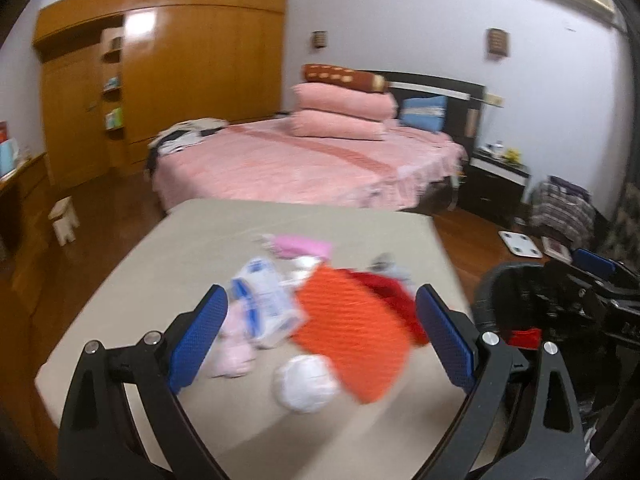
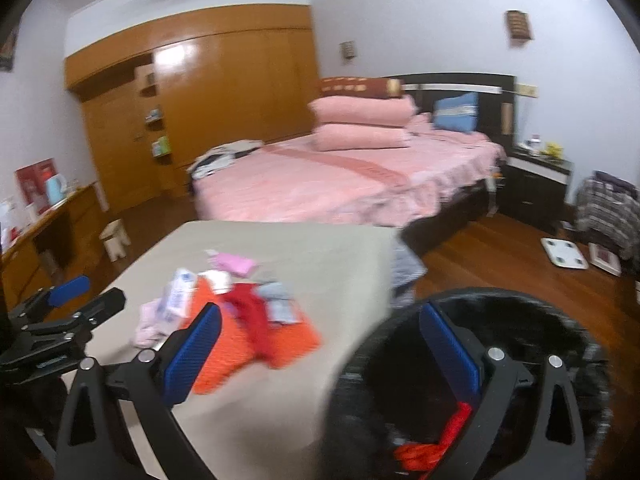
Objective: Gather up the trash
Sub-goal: 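Return to the table and grasp the white plastic ball with the right tool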
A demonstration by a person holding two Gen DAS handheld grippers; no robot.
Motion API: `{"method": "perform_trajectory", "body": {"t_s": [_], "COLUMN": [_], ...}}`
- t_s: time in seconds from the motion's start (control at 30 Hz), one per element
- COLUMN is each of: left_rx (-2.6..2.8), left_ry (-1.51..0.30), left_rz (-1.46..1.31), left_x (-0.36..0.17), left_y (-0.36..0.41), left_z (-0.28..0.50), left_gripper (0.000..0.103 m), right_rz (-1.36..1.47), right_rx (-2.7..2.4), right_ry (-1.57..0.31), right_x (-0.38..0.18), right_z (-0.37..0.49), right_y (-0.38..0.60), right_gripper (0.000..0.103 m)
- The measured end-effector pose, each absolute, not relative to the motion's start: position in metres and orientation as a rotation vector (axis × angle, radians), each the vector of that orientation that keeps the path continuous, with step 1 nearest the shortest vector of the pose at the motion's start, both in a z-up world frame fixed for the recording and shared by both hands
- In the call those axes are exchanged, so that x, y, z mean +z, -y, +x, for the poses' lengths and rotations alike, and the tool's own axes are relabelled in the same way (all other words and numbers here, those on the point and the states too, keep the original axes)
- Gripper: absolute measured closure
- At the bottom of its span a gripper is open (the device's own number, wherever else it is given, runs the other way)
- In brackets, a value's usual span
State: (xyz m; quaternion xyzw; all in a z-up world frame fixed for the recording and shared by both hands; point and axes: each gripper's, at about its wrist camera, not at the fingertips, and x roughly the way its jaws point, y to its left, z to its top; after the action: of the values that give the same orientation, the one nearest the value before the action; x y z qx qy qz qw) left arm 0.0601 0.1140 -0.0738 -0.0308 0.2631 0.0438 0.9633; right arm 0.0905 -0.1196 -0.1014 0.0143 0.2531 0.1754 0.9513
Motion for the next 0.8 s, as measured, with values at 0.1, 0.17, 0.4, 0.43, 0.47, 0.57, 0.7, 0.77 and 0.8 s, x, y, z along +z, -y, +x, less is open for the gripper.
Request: {"method": "perform_trajectory", "body": {"t_s": [0.1,0.17,0.4,0.43,0.47,0.57,0.7,0.77,0.8], "left_rx": [0.144,0.168,0.24,0.243,0.246,0.252,0.262,0.262,0.262], "left_ry": [-0.537,-0.538,-0.56,-0.564,-0.566,-0.585,-0.603,-0.609,-0.612], "left_rz": [-0.075,-0.086,-0.106,-0.102,-0.097,-0.094,-0.1,-0.1,-0.101], "left_x": [-0.078,-0.081,-0.096,-0.098,-0.1,-0.105,-0.113,-0.116,-0.117], "left_y": [-0.139,-0.153,-0.197,-0.199,-0.202,-0.213,-0.227,-0.23,-0.23], "left_z": [0.054,0.05,0.037,0.036,0.035,0.034,0.033,0.034,0.035], "left_gripper": [0.011,0.011,0.011,0.011,0.011,0.011,0.011,0.011,0.011], "right_rz": [-0.005,-0.018,-0.013,0.001,0.01,0.0,-0.027,-0.041,-0.045], "right_rx": [0.415,0.452,0.502,0.503,0.502,0.502,0.526,0.547,0.555], "right_ry": [-0.523,-0.526,-0.593,-0.61,-0.619,-0.637,-0.671,-0.69,-0.696], "right_x": [-0.107,-0.112,-0.143,-0.148,-0.151,-0.161,-0.172,-0.178,-0.18], "right_z": [0.091,0.092,0.097,0.099,0.1,0.101,0.099,0.096,0.096], "right_y": [0.082,0.06,0.004,-0.001,-0.003,-0.017,-0.029,-0.037,-0.04], "right_gripper": [0.006,0.006,0.007,0.008,0.008,0.014,0.022,0.027,0.029]}}
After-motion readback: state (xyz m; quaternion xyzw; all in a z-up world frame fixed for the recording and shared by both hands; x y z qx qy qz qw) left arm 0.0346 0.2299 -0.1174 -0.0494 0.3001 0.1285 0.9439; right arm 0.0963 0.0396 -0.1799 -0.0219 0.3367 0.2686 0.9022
